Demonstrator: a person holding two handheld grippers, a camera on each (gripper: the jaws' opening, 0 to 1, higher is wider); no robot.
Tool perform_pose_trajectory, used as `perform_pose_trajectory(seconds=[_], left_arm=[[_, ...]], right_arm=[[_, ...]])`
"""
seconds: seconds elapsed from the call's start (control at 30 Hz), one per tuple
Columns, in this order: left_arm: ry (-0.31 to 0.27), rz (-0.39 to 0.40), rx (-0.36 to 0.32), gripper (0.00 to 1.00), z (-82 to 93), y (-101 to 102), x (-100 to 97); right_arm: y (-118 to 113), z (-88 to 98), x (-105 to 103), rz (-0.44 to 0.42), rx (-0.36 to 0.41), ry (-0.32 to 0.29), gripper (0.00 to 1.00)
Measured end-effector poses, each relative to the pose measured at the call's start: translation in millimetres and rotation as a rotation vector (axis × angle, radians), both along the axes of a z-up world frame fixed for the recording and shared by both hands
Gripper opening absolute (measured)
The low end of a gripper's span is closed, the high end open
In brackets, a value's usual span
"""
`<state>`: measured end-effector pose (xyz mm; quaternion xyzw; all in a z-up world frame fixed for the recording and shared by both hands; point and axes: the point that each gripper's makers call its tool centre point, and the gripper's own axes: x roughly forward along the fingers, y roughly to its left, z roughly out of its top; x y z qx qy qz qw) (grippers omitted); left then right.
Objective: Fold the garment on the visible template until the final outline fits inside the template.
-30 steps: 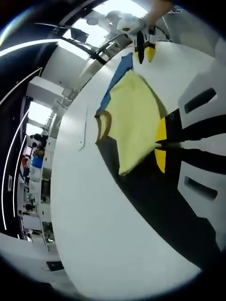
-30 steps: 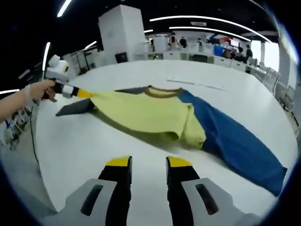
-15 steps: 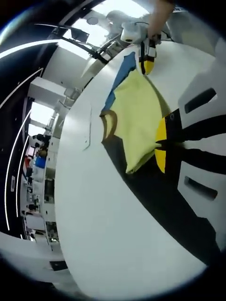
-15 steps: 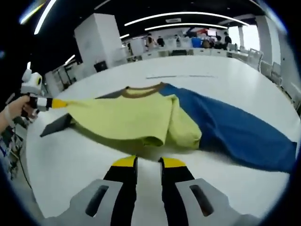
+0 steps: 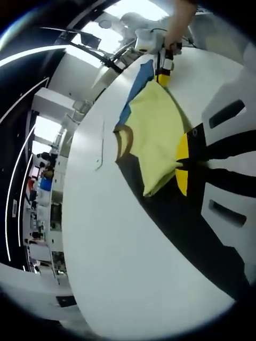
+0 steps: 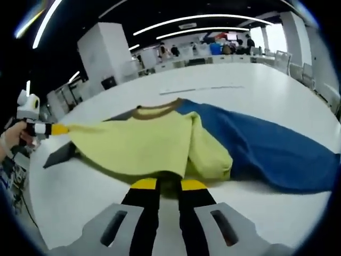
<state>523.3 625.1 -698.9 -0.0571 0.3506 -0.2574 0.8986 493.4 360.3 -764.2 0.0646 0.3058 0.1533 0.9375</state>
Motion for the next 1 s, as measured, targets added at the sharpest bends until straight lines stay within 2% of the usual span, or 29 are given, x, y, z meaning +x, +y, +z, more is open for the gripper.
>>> perform_pose_trajectory(seconds=[0.1, 0.2, 0.3, 0.47, 0.7, 1.0], left_arm=[[0.003, 0.002, -0.002, 0.0, -1.1, 0, -0.8], [0.006, 0.001, -0.002, 0.0, -1.7, 0, -1.8], [0.006, 0.003, -0.004, 0.0, -1.0, 0, -2.0], [-0.002, 0.004, -0.009, 0.0, 2.6, 1, -2.8], [-0.003, 0.014, -0.011, 0.0, 3.8, 3, -4.0], [-0.008, 0.015, -0.01, 0.0, 7.0, 3, -5.7]], right_arm=[[-2, 3.1, 2, -0.02, 0.004, -0.013, 0.12], [-2, 5.0, 3, -0.024, 0.004, -0.018, 0.06], [0, 5.8, 1, 0.006, -0.011, -0.013, 0.04], [-4, 8.0, -2, 0.006, -0.013, -0.005, 0.02], [-12, 16.8, -6, 0.026, -0.067, -0.036, 0.01], [-32, 15.3, -17, 0.038, -0.127, -0.021, 0.01]])
